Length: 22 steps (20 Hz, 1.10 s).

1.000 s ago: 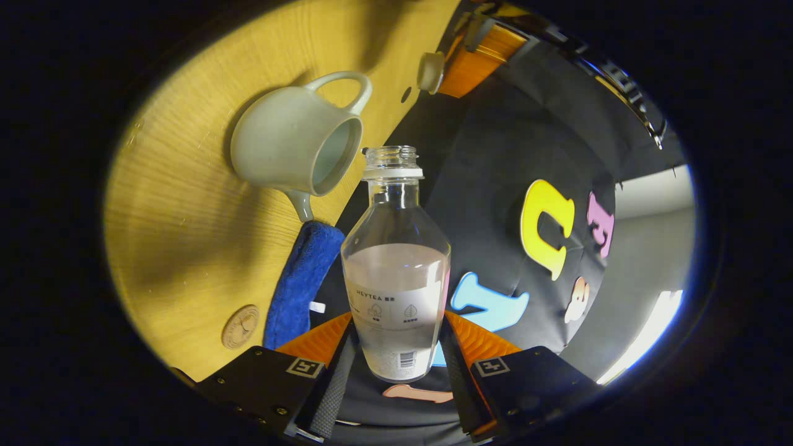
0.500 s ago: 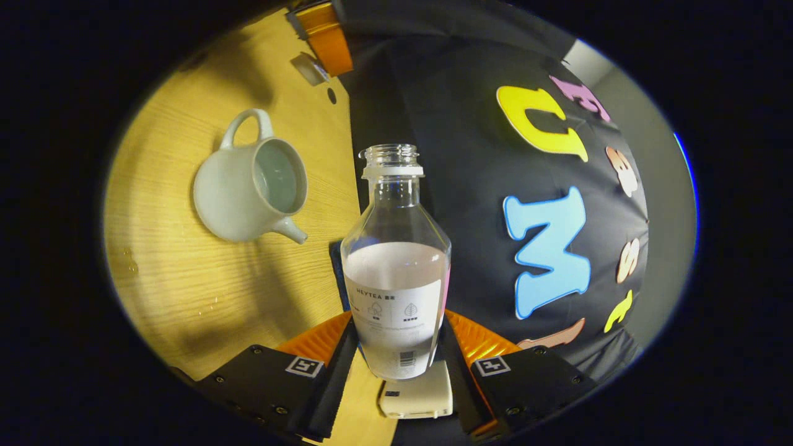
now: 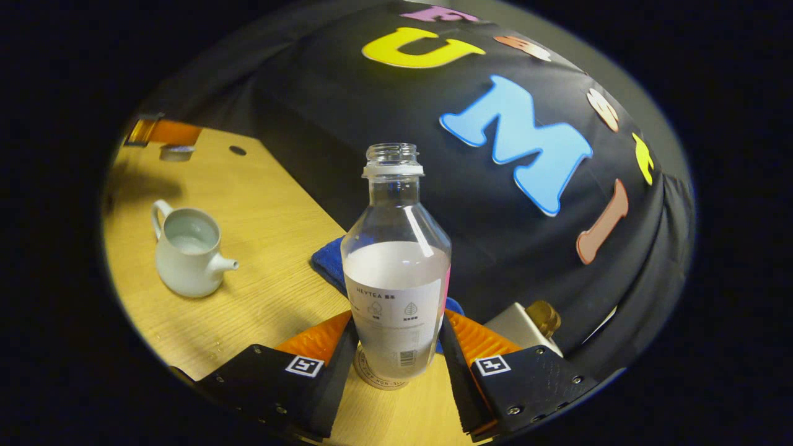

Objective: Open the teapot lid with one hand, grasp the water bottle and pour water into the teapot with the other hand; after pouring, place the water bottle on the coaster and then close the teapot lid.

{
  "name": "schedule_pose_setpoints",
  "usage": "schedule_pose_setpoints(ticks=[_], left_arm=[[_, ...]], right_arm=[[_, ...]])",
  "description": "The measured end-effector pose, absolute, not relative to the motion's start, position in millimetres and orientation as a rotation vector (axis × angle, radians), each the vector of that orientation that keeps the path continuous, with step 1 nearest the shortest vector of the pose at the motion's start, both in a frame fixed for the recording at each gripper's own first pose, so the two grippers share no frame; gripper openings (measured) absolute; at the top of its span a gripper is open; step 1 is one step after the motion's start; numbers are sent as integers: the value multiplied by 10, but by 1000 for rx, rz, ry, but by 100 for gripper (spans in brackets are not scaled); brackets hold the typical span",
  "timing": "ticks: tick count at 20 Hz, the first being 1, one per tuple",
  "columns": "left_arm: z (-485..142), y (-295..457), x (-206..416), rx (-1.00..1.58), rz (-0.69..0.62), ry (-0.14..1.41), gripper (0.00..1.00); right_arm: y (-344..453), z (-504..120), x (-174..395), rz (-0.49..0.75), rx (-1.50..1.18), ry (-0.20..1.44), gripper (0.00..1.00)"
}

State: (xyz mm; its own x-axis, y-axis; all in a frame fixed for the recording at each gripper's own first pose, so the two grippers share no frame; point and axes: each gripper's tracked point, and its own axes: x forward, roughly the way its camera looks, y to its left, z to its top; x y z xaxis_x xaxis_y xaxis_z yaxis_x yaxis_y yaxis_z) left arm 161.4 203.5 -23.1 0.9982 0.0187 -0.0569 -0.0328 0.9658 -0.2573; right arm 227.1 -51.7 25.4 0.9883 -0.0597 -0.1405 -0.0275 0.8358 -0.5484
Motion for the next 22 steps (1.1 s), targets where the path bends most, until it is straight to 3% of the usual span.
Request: schedule_pose_setpoints(ticks=[2,3,7,10,11,12,13,22], left_arm=[[-224,2030,1615,-260,27,54,13],[-222,2027,1617,-257,26,55,17],[-242,2015,1618,-250,25,58,13],[-230,2012,1628,-248,25,58,17],[-225,2015,1623,-248,25,58,13],[-231,2018,1614,-248,24,57,17],[-226,2018,1613,-248,24,57,13],[-233,2004,1627,-244,21,59,13]], right_arm=[[-632,291,2312,-7,-439,157,74],[-673,307,2337,-12,-385,154,74],[-813,343,2375,-16,-175,154,74],[-941,251,2477,-22,-36,165,74],[-965,216,2513,-28,-5,173,74],[-991,168,2550,-32,22,185,74],[-1014,127,2569,-35,44,196,74],[-1104,-57,2597,-66,36,227,75]])
